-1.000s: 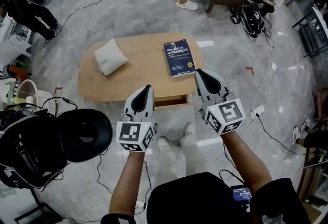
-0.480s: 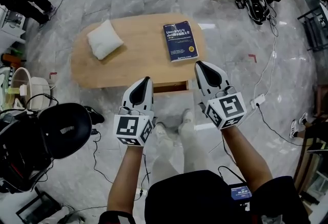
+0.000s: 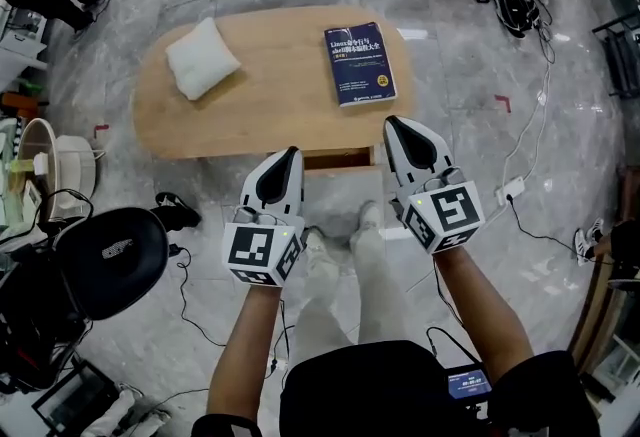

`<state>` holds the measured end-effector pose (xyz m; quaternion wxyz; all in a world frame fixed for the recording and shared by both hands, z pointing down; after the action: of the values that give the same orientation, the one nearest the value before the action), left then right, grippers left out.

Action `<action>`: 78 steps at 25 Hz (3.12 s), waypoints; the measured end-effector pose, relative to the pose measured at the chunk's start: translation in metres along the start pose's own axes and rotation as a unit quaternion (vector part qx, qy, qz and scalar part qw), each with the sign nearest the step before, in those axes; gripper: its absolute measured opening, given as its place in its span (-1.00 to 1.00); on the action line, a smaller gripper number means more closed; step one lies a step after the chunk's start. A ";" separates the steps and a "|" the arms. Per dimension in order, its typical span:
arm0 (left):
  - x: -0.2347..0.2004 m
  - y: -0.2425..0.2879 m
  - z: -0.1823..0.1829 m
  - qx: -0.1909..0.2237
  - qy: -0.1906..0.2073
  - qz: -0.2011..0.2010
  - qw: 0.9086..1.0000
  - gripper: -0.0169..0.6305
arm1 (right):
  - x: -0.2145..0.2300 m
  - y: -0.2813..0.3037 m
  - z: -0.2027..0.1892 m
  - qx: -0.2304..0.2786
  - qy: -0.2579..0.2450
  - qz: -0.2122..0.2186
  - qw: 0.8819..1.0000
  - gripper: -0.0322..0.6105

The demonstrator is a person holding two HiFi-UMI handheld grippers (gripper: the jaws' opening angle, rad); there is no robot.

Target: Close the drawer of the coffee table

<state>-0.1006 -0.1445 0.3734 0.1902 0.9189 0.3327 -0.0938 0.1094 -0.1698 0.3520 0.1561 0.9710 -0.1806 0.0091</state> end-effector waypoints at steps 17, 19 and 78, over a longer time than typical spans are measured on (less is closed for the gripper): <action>-0.019 0.019 -0.044 -0.011 -0.019 0.006 1.000 -0.95 | -0.003 0.024 -0.052 -0.031 0.004 0.002 1.000 -0.86; -0.020 0.019 -0.052 -0.016 -0.021 0.006 1.000 -0.94 | -0.004 0.025 -0.059 -0.035 0.002 0.004 0.999 -0.86; -0.061 0.054 -0.254 -0.066 -0.098 0.010 0.993 -0.95 | -0.018 0.056 -0.280 -0.130 0.023 0.011 0.991 -0.86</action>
<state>-0.1003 -0.1132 0.6382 0.2829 0.8942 0.3086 -0.1589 0.0834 -0.1278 0.6336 0.2850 0.9401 -0.1869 0.0094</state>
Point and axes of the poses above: the fingertips, and each gripper's own axes: y forward along the fingers, x to its right, z out of its top, the point moved 7 cm from there along -y, backward along the fingers, and after that the axes turned 8 degrees about -z, right-handed, at the moved point
